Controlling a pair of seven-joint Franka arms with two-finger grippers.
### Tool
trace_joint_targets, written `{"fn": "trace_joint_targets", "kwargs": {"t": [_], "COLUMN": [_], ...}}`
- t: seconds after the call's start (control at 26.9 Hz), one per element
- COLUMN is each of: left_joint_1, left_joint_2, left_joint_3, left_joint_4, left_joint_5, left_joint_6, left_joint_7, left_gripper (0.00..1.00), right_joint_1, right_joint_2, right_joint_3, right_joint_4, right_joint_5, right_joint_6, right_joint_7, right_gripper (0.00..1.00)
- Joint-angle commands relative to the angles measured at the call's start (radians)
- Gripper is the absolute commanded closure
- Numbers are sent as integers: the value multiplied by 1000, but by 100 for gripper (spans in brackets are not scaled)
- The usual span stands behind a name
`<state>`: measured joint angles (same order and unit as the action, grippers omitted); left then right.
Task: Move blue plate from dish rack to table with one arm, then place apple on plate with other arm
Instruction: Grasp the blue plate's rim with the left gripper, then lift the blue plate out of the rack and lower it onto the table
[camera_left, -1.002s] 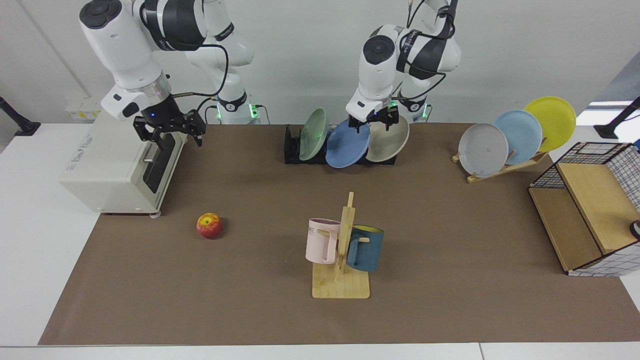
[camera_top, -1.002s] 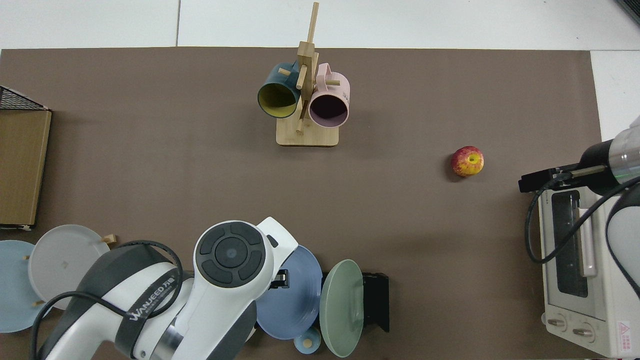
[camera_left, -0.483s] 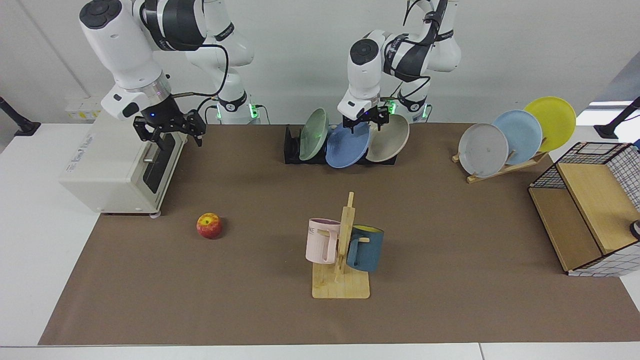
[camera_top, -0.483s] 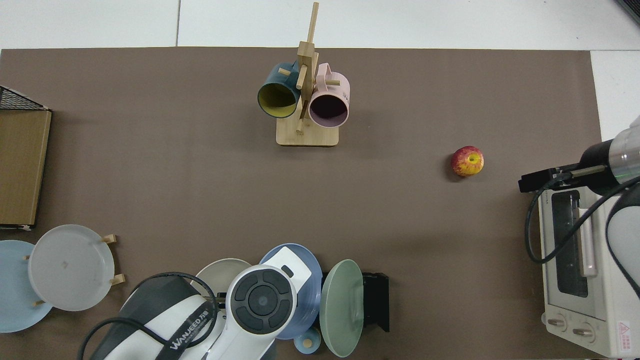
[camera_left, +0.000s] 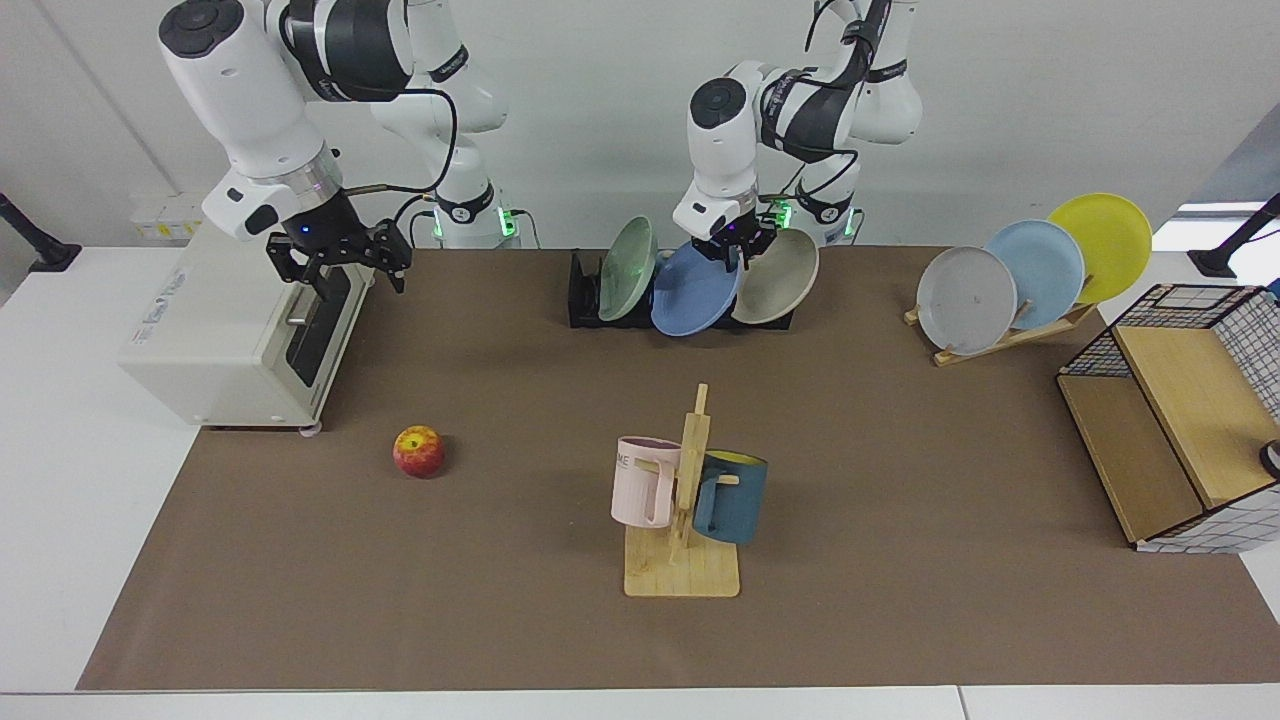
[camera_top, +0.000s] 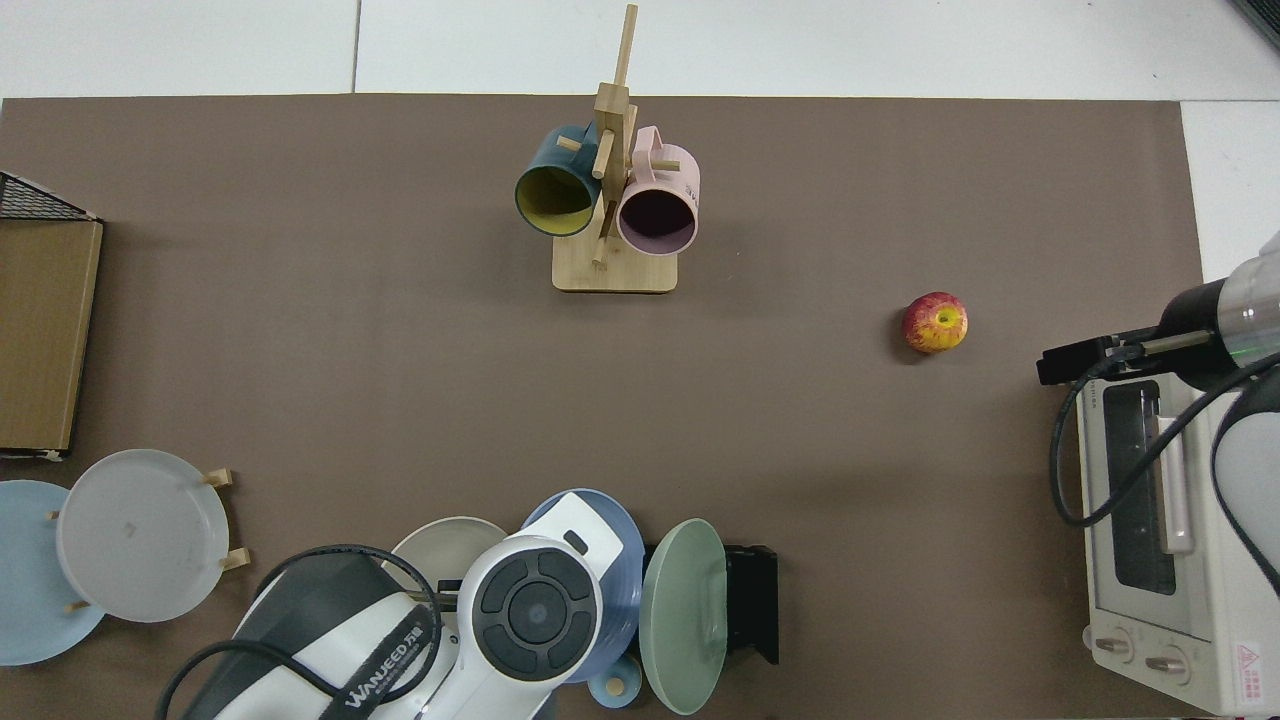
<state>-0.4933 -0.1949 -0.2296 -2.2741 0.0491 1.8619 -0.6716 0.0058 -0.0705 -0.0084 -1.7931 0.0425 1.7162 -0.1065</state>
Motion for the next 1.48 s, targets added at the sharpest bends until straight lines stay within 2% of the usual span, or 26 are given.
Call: {"fn": "trace_joint_targets", "kwargs": {"t": [0.0, 0.37, 0.52, 0.67, 0.82, 0.97, 1.08, 1.23, 1.34, 1.45], "left_joint_1": [-5, 13, 73, 96, 148, 173, 229, 275, 363, 400], "left_joint_2": [-11, -9, -8, 5, 11, 46, 63, 77, 127, 129], "left_joint_3": [7, 21, 21, 22, 22, 24, 24, 24, 19, 18], "left_joint_4": [42, 156, 208, 246, 265, 298, 301, 298, 292, 292], "left_joint_5": [55, 107, 107, 103, 89, 34, -41, -87, -162, -215], "left_joint_6": [-93, -211, -222, -224, -201, -172, -100, -31, 66, 72], "left_joint_7": [-34, -34, -14, 18, 84, 170, 256, 342, 400, 428], "left_gripper": [100, 100, 100, 100, 100, 100, 100, 100, 100, 100], "right_joint_1": [-9, -9, -9, -9, -9, -7, -9, -9, -9, -9], "right_joint_2": [-9, -9, -9, -9, -9, -9, -9, -9, -9, -9], "right_joint_3": [7, 7, 7, 8, 7, 7, 7, 8, 8, 7], "right_joint_4": [-3, -3, -3, -3, -3, -3, -3, -3, -3, -3], "right_joint_5": [-4, -4, -4, -4, -4, -4, -4, -4, -4, -3], "right_joint_6": [8, 8, 8, 8, 8, 8, 8, 8, 8, 8], "right_joint_7": [24, 24, 24, 24, 24, 24, 24, 24, 24, 24], "right_gripper": [0, 0, 0, 0, 0, 0, 0, 0, 0, 0]}}
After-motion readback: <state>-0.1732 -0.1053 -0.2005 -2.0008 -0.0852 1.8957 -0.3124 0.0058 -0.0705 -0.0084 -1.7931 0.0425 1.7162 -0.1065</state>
